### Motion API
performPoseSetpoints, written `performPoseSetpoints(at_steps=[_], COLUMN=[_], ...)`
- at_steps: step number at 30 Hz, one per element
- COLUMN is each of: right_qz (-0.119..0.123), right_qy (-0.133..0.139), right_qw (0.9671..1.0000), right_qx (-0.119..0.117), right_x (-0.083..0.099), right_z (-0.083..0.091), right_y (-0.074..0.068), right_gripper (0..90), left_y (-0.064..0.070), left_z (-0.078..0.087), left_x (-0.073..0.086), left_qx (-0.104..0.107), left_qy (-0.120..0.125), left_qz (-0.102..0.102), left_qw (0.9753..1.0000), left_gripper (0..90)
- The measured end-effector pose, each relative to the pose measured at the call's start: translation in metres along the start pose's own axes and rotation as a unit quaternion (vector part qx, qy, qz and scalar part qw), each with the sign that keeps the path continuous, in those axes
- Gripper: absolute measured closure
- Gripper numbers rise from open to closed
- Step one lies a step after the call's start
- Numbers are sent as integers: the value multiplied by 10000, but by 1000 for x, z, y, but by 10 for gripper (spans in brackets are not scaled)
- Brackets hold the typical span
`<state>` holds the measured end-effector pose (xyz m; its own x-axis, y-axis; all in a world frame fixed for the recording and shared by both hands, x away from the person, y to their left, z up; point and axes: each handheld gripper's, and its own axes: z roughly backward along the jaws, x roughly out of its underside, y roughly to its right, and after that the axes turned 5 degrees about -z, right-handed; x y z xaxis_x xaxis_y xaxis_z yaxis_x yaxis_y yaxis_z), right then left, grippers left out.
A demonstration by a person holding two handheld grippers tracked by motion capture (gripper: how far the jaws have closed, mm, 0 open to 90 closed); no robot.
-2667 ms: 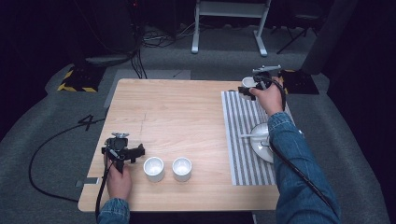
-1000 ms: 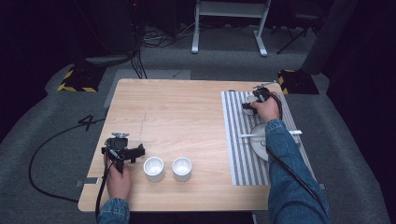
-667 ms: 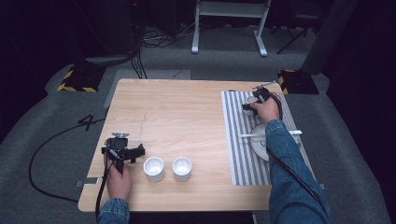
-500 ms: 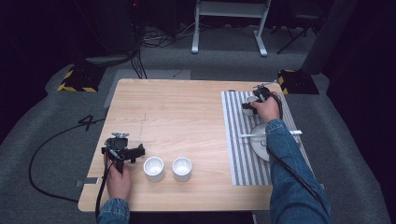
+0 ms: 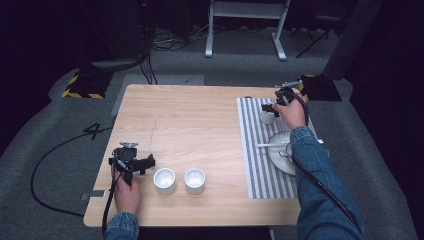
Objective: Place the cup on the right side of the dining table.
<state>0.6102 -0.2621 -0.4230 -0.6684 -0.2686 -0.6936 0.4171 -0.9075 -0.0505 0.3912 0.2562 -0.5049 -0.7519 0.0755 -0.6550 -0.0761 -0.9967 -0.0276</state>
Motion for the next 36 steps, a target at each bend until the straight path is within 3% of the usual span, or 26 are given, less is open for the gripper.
performPoseSetpoints(at_steps=[7,19,36], right_qz=[241,638,897], right_qy=[153,418,520], right_qw=[9996,9964,9915], right_qx=[-58,-379,-780], right_x=[-15,-27,-4], right_z=[22,58,107], right_y=[-11,-36,-63], right_gripper=[208,209,209], left_y=[0,0,2], left_z=[0,0,0], left_x=[0,0,0], left_qx=[0,-1,-15], left_qy=[-1,0,-11], left_qz=[3,3,18], left_qw=[10000,10000,10000], left_gripper=[2,1,2])
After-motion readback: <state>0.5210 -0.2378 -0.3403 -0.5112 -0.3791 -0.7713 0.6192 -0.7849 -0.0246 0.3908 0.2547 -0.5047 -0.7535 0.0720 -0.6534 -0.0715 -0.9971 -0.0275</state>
